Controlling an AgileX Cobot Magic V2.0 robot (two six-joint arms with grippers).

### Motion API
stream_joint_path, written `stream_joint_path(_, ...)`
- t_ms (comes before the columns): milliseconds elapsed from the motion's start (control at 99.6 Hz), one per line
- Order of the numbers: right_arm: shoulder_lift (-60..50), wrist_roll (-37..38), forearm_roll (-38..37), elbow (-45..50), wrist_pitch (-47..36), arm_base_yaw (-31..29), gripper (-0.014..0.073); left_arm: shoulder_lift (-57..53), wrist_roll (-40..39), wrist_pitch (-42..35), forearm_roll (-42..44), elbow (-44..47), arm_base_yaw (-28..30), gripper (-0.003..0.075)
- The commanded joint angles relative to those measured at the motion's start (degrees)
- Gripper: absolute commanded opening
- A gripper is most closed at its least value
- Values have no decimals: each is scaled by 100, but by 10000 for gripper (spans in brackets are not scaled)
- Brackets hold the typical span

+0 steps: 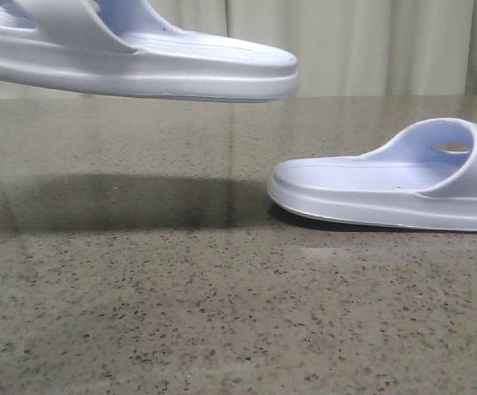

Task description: Insert blue slippers together front up

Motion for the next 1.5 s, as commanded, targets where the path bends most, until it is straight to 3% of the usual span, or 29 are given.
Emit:
stream_joint_path(0,3,-93,33,-125,-27,104,475,-36,8,-71,-224,-201,-48,16)
stream_joint_path(562,3,-93,33,-125,76,215,472,-36,8,-71,-224,-201,-48,16)
stream_joint_path(783,3,-93,33,-125,172,215,337,-36,8,-84,-224,-201,-48,16)
stream_joint_path(1124,324,-209,6,-125,349,215,322,-36,8,-84,-224,-201,-48,16)
stream_joint_path(1345,331,-388,6,-125,327,215,132,-36,8,-84,-224,-201,-48,16)
stream_joint_path(1486,331,-521,-4,-125,273,215,76,-36,8,-84,-224,-201,-48,16)
